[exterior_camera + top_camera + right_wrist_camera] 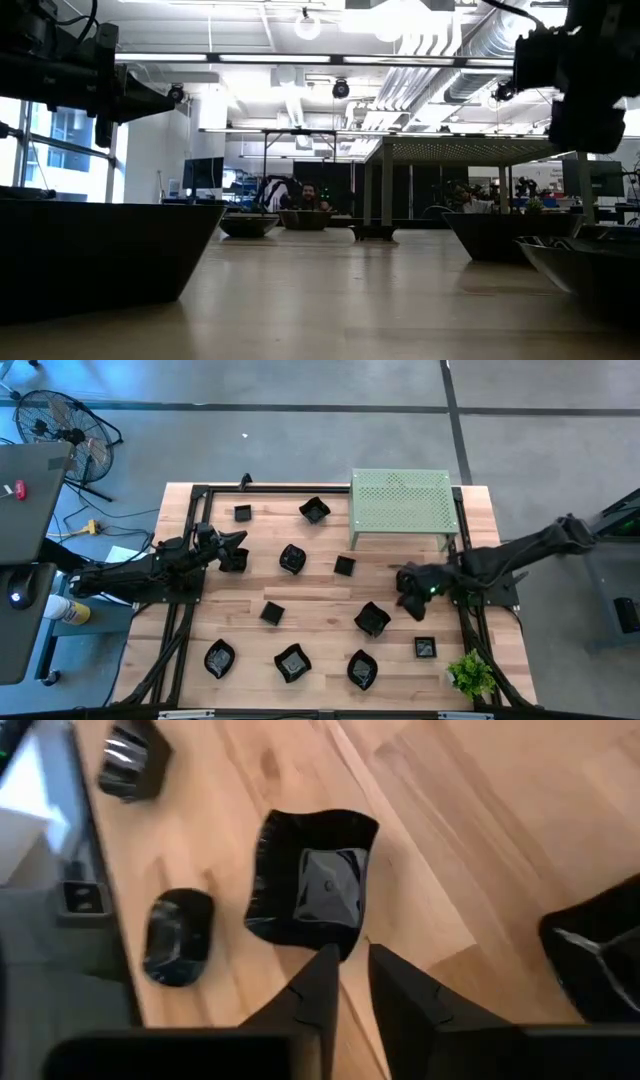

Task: Pick & Place Mini shaped plates
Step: Put the black distorted square plate on the shelf

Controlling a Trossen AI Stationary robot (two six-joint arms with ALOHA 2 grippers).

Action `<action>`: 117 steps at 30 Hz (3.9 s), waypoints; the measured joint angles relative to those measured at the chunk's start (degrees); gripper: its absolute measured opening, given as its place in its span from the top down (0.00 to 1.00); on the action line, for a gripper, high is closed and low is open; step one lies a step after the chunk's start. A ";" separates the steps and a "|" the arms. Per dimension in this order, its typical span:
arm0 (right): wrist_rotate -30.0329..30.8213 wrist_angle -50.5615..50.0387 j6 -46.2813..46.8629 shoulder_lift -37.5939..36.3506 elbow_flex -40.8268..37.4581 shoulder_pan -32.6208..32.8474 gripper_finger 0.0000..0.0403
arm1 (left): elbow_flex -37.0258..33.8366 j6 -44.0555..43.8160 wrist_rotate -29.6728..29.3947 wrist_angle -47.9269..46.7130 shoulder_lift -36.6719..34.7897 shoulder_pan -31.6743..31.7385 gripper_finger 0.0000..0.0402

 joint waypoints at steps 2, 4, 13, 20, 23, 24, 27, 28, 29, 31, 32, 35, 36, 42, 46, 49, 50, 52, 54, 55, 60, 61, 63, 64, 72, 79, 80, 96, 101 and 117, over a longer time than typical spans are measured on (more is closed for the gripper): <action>1.41 2.32 0.17 3.48 0.00 1.66 0.79 | 0.01 0.00 -0.01 -0.05 0.00 0.00 1.00; 2.60 5.36 0.07 7.09 0.00 2.54 0.74 | 0.02 0.00 -0.02 -0.22 0.00 0.00 1.00; 4.27 17.79 -2.88 22.07 0.00 3.06 0.71 | 0.11 -0.02 0.00 -1.19 0.00 0.00 1.00; 6.12 20.09 -3.25 26.65 0.02 3.04 0.83 | 0.09 -0.02 -0.01 -1.22 0.00 0.00 1.00; 6.33 21.02 -3.46 26.90 0.02 3.04 0.91 | 0.07 -0.02 -0.02 -1.20 0.00 0.00 1.00; 6.43 21.19 -3.46 26.71 0.05 3.04 0.94 | 0.07 -0.02 -0.02 -1.20 0.00 0.00 1.00; 6.86 21.34 -3.46 25.71 0.09 3.04 0.99 | 0.04 -0.02 -0.02 -1.20 0.00 0.00 1.00; 6.88 21.36 -3.19 25.26 0.11 3.04 0.99 | 0.04 -0.02 -0.02 -1.20 0.00 0.00 1.00; 6.86 21.32 -2.72 24.89 0.11 2.96 0.98 | 0.04 -0.02 -0.02 -1.20 0.00 0.00 1.00; 6.73 21.25 -1.91 23.92 0.11 2.89 0.98 | 0.04 0.31 -0.03 -1.20 0.00 0.00 1.00; 6.53 21.25 -1.53 23.32 0.11 2.89 0.98 | 0.04 0.97 -0.04 -1.21 0.00 0.00 1.00; 6.21 21.23 -0.23 20.84 0.11 2.89 0.99 | 0.02 2.24 -0.35 -1.20 0.00 0.00 1.00; 6.16 21.18 0.17 19.70 0.11 2.89 0.99 | 0.00 2.43 -0.39 -1.20 0.00 0.00 1.00; 3.66 20.82 3.06 10.39 0.11 1.11 0.99 | -0.01 2.45 -0.46 -1.20 0.00 0.00 1.00; 2.83 13.79 0.92 3.93 3.16 -2.85 0.99 | -0.02 2.50 -0.58 -1.21 0.02 0.00 1.00; 2.38 3.05 -4.26 1.50 8.80 -7.37 0.99 | -0.07 2.69 -0.59 -1.20 0.02 0.00 1.00; 2.28 -0.48 -6.46 1.12 11.21 -9.10 0.99 | -0.07 2.84 -0.63 -1.22 0.00 0.00 1.00; 2.18 -7.26 -10.91 0.93 16.21 -13.03 0.99 | -0.07 2.97 -0.96 -1.21 0.01 0.00 1.00; 2.16 -13.70 -15.44 1.26 21.53 -17.68 0.99 | -0.07 2.99 -1.35 -1.20 0.02 0.00 1.00; 2.19 -16.84 -17.91 1.60 24.21 -20.28 0.99 | -0.07 3.00 -1.44 -1.21 0.01 0.00 1.00; 1.97 -28.86 -33.07 5.07 36.70 -36.13 0.99 | -0.07 4.06 -1.51 -1.23 0.02 0.00 1.00; 1.61 -30.17 -36.59 6.13 38.83 -39.67 0.99 | -0.07 4.07 -1.51 -1.23 0.02 0.00 1.00; 0.29 -32.57 -43.46 8.75 42.69 -47.21 0.99 | -0.07 4.07 -1.51 -1.23 0.02 0.00 1.00; -0.62 -33.36 -46.90 10.23 44.33 -50.91 0.99 | -0.07 4.07 -1.51 -1.23 0.02 0.00 1.00; -13.91 -33.81 -65.96 23.00 48.91 -73.51 0.99 | -0.07 4.07 -1.51 -1.23 0.02 0.00 1.00; -17.42 -37.47 -74.06 28.03 48.85 -78.17 1.00 | -0.09 4.07 -1.51 -1.23 0.02 0.00 1.00; -17.63 -37.93 -74.63 28.12 48.85 -78.16 1.00 | -0.09 4.07 -1.51 -1.23 0.02 0.00 1.00; -11.58 -50.33 -78.08 24.14 48.81 -83.13 1.00 | -0.09 6.01 -1.53 -1.25 0.02 0.00 1.00; -10.85 -51.20 -79.23 24.19 48.81 -82.71 1.00 | -0.09 6.01 -1.53 -1.25 0.02 0.00 1.00; 0.17 -54.29 -78.12 24.21 48.81 -77.57 0.98 | -0.09 6.01 -1.53 -1.25 0.02 0.00 1.00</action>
